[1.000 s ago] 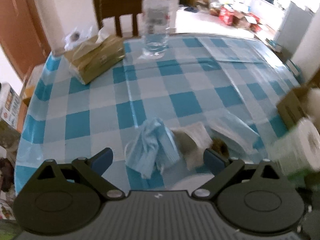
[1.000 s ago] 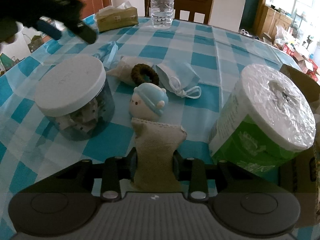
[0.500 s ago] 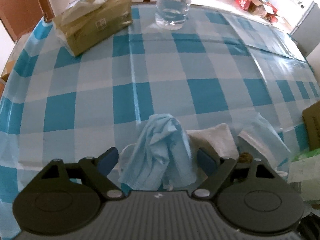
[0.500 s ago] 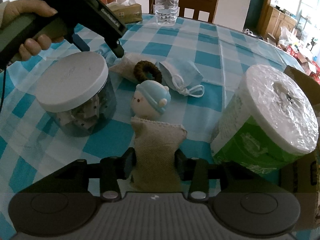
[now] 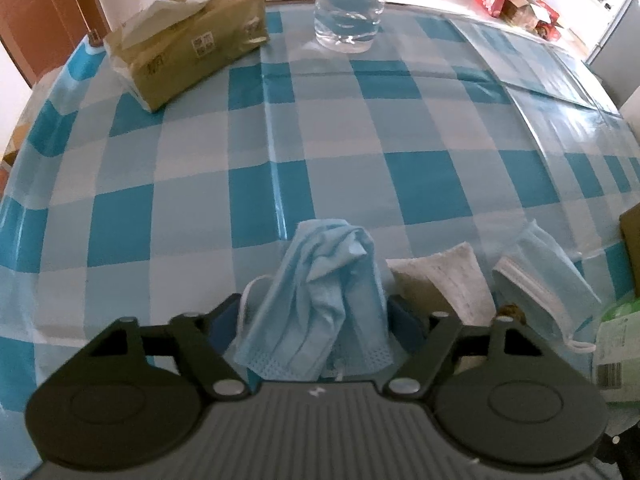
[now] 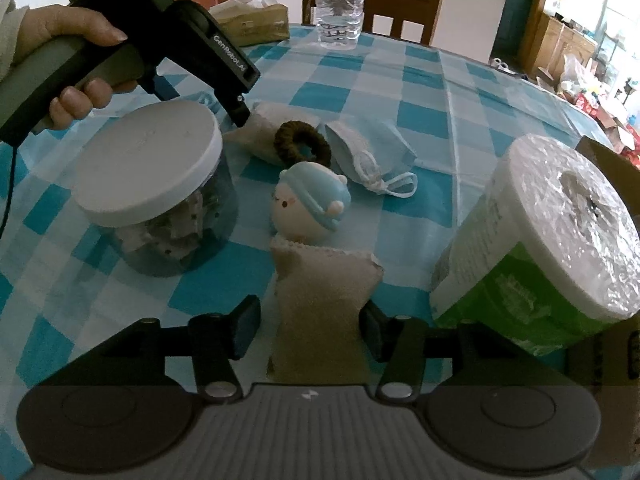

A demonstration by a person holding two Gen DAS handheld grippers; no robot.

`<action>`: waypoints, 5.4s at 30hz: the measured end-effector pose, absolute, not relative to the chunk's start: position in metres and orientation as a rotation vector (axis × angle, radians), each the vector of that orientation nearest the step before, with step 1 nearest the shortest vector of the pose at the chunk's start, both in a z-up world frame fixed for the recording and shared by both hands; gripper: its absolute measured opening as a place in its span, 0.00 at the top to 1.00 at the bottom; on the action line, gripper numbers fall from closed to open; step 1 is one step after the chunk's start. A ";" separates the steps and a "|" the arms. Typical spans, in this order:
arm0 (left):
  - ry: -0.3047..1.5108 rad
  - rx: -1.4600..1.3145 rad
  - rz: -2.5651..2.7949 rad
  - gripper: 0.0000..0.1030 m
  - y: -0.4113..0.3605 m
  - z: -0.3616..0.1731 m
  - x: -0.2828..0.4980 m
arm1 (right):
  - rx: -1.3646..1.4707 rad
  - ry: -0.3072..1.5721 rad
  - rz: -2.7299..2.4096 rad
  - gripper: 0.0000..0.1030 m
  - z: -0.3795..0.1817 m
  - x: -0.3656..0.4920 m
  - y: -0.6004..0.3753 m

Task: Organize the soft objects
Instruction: 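Lift the blue mask and beige pouch and carry them toward the box, then open both grippers over the box to drop the mask and pouch, then withdraw both grippers from the box back over the table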

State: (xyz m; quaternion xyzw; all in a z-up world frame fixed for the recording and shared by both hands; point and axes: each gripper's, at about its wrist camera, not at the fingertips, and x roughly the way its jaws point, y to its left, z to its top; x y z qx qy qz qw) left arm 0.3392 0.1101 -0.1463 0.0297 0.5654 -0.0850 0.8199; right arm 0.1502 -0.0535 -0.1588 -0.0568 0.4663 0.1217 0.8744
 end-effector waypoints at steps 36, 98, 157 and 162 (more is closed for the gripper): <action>1.138 0.157 -0.294 0.76 0.119 -0.072 0.279 | -0.154 0.897 0.317 0.62 -0.108 0.120 -0.068; 0.952 0.297 -0.638 0.10 -0.241 -0.022 0.151 | -0.181 0.835 0.164 0.33 -0.052 0.071 -0.384; 0.905 0.140 -0.272 0.03 -0.008 -0.056 0.112 | -0.126 0.883 0.287 0.00 -0.066 0.064 -0.206; 0.908 0.123 -0.225 0.02 0.012 -0.058 0.118 | -0.143 0.861 0.387 0.00 -0.069 0.063 -0.181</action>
